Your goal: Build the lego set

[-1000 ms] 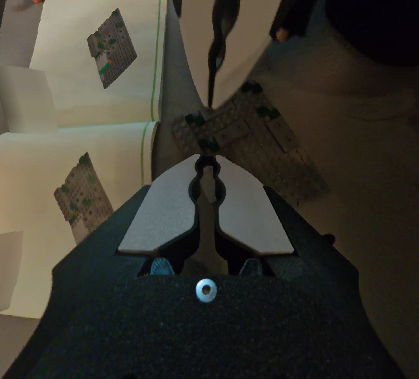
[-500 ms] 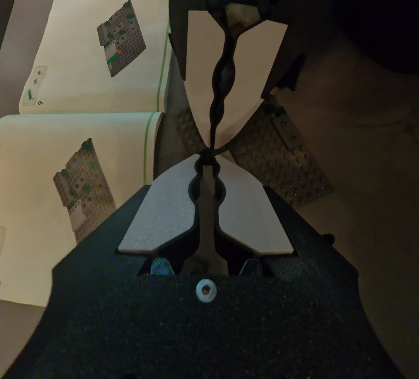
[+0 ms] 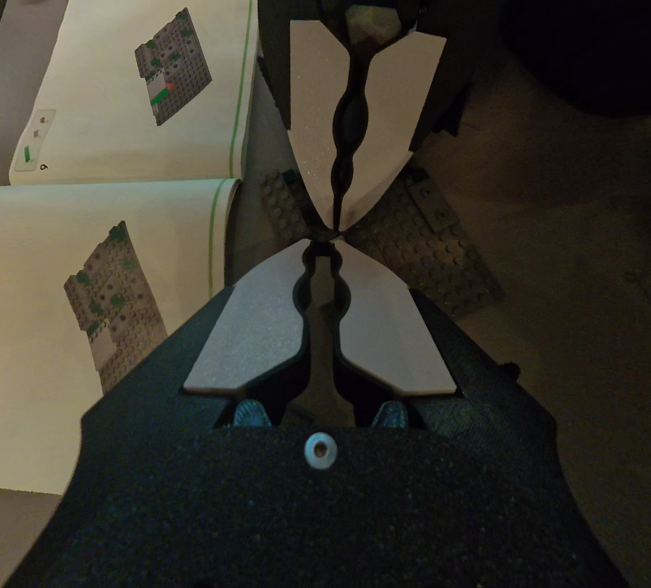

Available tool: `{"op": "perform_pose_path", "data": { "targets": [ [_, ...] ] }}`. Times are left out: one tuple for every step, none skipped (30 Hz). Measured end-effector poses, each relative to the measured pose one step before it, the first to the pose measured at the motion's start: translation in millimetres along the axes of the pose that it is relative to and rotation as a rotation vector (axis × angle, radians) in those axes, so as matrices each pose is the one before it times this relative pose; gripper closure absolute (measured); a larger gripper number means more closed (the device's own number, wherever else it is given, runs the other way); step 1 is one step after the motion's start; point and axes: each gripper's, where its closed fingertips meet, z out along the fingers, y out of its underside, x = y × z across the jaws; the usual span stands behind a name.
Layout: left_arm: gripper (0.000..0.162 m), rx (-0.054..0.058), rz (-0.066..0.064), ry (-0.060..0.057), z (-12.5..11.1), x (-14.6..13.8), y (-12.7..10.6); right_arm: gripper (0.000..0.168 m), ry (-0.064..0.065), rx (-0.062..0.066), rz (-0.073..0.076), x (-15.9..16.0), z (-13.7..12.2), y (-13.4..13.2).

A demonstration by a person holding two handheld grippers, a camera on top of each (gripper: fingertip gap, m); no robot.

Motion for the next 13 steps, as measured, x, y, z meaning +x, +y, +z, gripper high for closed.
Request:
{"op": "perform_pose_path", "data": {
  "targets": [
    [0.154, 0.0002, 0.0011, -0.0006, -0.36, 0.31, -0.01, 0.168, 0.0002, -0.0017, -0.0013, 0.12, -0.93, 0.51],
    [0.155, 0.0004, 0.0007, -0.0002, -0.43, 0.25, -0.22, 0.168, -0.0002, -0.0014, -0.0021, -0.01, -1.01, 0.29],
    [0.154, 0.0006, -0.0001, -0.0013, -0.44, 0.01, -0.06, 0.168, -0.002, -0.0003, -0.0016, -0.19, -0.96, 0.04],
    [0.154, 0.0003, -0.0006, -0.0017, -0.41, -0.26, -0.18, 0.168, -0.0062, 0.0001, -0.0013, -0.82, -0.56, -0.06],
    [0.154, 0.0007, -0.0002, -0.0014, -0.44, -0.13, -0.18, 0.168, -0.0055, 0.001, -0.002, -0.84, -0.17, -0.19],
    [0.154, 0.001, 0.0, -0.0011, -0.28, -0.12, -0.21, 0.168, -0.0031, -0.0002, -0.0025, -0.64, 0.14, 0.02],
    [0.154, 0.0003, 0.0001, -0.0003, -0.32, 0.07, -0.15, 0.168, -0.003, -0.0037, -0.0025, -0.58, 0.55, 0.7],
    [0.154, -0.0004, 0.0003, -0.0007, -0.15, 0.1, 0.0, 0.168, -0.0001, -0.005, -0.0029, -0.32, 0.55, 0.92],
    [0.154, -0.0007, 0.0003, -0.0004, -0.11, 0.05, 0.13, 0.168, 0.0011, -0.0041, -0.0029, -0.13, 0.73, 0.7],
    [0.154, 0.0004, 0.0, -0.0001, -0.17, 0.12, -0.02, 0.168, 0.0006, -0.0003, -0.0016, -0.13, 0.3, 0.15],
    [0.155, 0.001, -0.0002, -0.0002, -0.06, 0.13, -0.02, 0.168, 0.0006, 0.0017, 0.0005, 0.09, -0.01, -0.23],
    [0.155, 0.0004, -0.0004, 0.0001, -0.03, 0.17, -0.02, 0.168, -0.0004, -0.0003, 0.0011, 0.24, -0.21, 0.21],
    [0.155, -0.0003, -0.0004, 0.0011, 0.04, 0.23, 0.25, 0.168, -0.0003, -0.0005, -0.0002, 0.17, -0.47, 0.45]
  ]
}}
